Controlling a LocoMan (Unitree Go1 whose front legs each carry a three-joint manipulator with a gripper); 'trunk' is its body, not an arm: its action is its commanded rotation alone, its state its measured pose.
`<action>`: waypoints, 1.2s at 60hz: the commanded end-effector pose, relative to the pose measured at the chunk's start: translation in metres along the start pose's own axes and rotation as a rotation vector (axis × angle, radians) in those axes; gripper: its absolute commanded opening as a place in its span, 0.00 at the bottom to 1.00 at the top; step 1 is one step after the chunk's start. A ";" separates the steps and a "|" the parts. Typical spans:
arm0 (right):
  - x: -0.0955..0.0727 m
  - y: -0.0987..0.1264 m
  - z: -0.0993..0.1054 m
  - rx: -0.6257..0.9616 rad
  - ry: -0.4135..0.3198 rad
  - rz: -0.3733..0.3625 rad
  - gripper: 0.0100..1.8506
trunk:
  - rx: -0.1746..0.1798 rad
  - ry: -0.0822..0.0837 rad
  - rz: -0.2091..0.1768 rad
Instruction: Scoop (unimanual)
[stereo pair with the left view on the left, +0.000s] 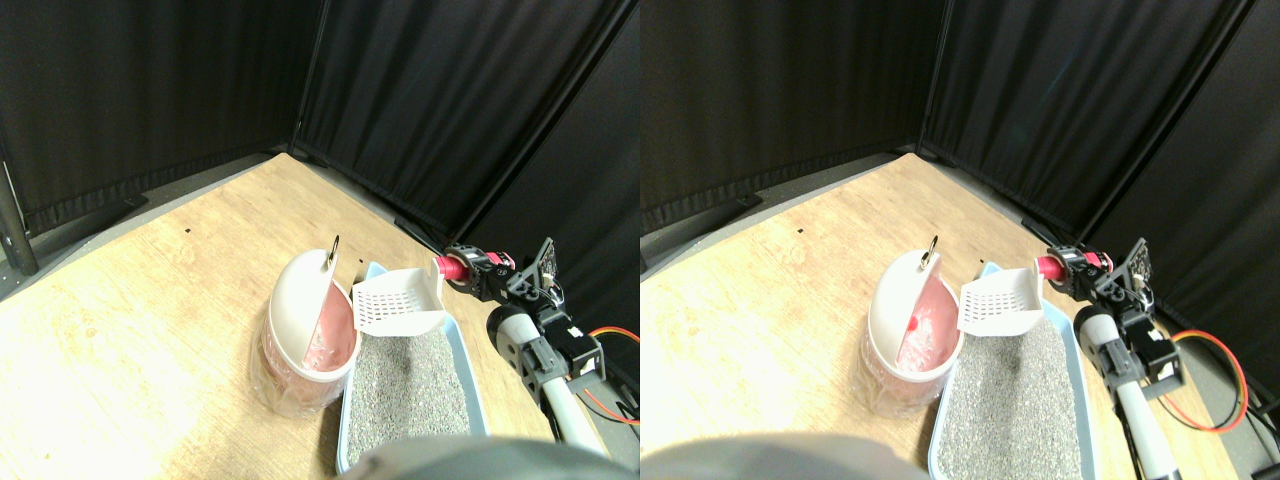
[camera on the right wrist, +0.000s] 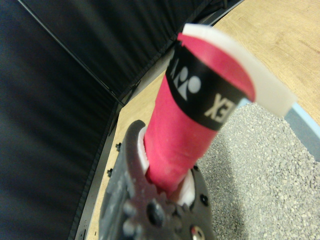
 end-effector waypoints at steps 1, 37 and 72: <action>-0.002 0.004 0.012 -0.013 -0.092 0.022 0.02 | 0.007 0.004 -0.003; -0.023 -0.035 -0.008 0.181 -0.347 0.051 0.02 | 0.061 0.010 -0.085; -0.058 -0.085 -0.056 0.309 -0.389 -0.121 0.02 | 0.137 0.035 -0.197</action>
